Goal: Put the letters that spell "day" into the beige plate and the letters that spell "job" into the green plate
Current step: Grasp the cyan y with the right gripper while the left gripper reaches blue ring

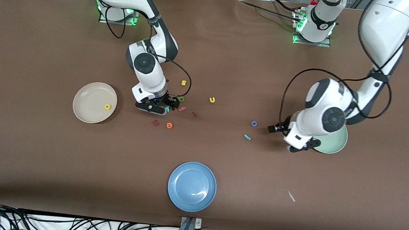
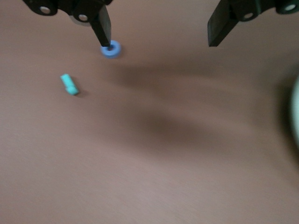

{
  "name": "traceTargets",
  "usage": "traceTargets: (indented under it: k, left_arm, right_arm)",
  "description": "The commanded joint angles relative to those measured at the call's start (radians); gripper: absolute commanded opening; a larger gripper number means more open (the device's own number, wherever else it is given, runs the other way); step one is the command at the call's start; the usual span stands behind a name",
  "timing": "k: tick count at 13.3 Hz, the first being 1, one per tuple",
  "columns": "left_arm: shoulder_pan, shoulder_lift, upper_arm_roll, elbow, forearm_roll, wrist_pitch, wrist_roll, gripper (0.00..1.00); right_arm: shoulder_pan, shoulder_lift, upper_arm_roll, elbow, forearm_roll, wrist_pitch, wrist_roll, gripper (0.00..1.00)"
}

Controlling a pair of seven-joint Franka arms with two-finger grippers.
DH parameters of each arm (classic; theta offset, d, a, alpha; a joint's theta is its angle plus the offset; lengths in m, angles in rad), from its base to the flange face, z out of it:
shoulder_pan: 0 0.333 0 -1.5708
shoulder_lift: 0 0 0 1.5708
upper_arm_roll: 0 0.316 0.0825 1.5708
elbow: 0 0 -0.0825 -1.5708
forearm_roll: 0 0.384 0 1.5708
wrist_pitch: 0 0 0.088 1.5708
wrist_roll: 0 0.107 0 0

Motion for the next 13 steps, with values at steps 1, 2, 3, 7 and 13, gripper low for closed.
traceTargets:
  k: [1, 2, 3, 7, 13]
  left_arm:
    - [-0.048, 0.064, 0.015, 0.025, -0.004, 0.06, -0.067, 0.89]
    - [-0.063, 0.086, 0.015, 0.025, -0.001, 0.076, -0.083, 0.85]
    - [-0.082, 0.106, 0.022, 0.026, 0.031, 0.088, -0.112, 0.85]
    - [-0.117, 0.149, 0.038, 0.052, 0.128, 0.111, -0.195, 0.84]
    - [-0.163, 0.152, 0.039, 0.056, 0.129, 0.104, -0.224, 0.74]
  right_arm:
    - [0.014, 0.027, -0.007, 0.011, 0.016, 0.027, 0.006, 0.8]
    - [0.016, 0.027, -0.005, 0.01, 0.016, 0.027, 0.006, 0.74]
    - [0.016, 0.027, -0.007, 0.01, 0.016, 0.027, 0.006, 0.66]
    - [0.016, 0.03, -0.007, 0.008, 0.016, 0.027, -0.002, 0.43]
    - [0.013, 0.003, -0.014, 0.011, 0.015, -0.001, -0.051, 0.05]
